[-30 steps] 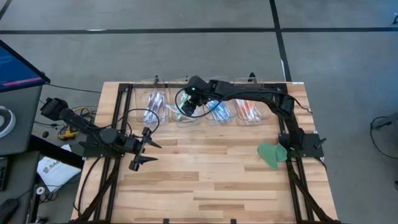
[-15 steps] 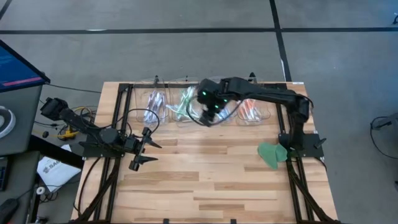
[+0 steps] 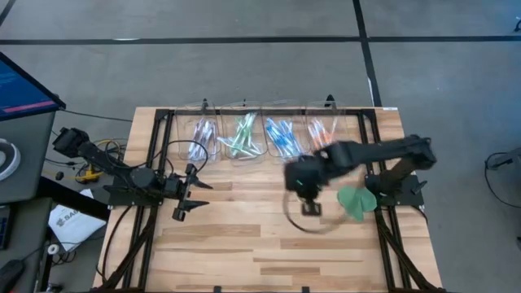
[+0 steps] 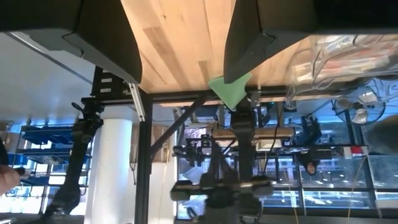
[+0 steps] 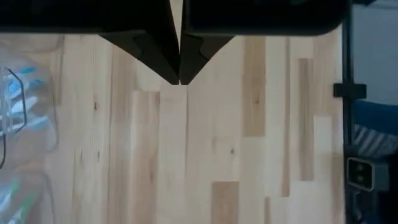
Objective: Pick & Place Toothbrushes
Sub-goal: Return to Home Position
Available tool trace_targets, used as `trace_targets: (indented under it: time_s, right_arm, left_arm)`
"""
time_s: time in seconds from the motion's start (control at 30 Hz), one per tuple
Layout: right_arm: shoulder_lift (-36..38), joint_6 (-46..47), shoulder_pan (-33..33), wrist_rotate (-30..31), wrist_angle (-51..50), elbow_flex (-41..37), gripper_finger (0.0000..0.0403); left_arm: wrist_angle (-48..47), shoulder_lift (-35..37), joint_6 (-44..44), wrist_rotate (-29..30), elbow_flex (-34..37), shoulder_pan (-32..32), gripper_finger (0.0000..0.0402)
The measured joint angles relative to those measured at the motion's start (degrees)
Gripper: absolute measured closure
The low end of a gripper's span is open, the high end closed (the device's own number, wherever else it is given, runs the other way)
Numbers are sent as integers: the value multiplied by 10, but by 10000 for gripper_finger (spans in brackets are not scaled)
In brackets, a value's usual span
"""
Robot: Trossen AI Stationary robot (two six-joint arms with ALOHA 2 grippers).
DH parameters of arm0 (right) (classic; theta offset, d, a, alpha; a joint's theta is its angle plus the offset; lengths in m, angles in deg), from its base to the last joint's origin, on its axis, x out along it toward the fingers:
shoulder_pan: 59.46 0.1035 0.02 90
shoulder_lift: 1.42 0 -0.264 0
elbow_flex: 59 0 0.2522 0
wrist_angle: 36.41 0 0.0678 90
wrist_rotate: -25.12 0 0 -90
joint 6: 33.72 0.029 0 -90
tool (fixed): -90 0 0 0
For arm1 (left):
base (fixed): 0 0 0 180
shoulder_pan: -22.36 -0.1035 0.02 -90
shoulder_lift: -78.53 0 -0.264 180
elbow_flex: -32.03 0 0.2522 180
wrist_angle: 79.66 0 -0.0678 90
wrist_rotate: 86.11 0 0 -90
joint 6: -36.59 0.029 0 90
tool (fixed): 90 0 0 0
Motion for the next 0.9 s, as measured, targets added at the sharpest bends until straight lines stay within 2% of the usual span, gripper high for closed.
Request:
trace_targets:
  time_s: [0.13,0.27,0.4,0.53,0.7,0.9]
  right_arm:
    - [111,45,62,93,85,-123,397]
    - [258,102,114,163,223,-299,401]
    - [413,112,145,194,427,-503,401]
    - [527,59,142,197,687,-696,402]
    - [582,2,131,195,915,-873,402]
    - [587,1,118,183,1061,-980,402]
  left_arm:
    - [-10,1,1,0,0,0,184]
    - [-13,1,1,1,0,0,184]
    - [-14,1,1,1,0,0,184]
    - [-21,1,2,1,0,0,184]
    - [-23,1,2,1,0,0,184]
    - [-25,1,2,1,0,0,184]
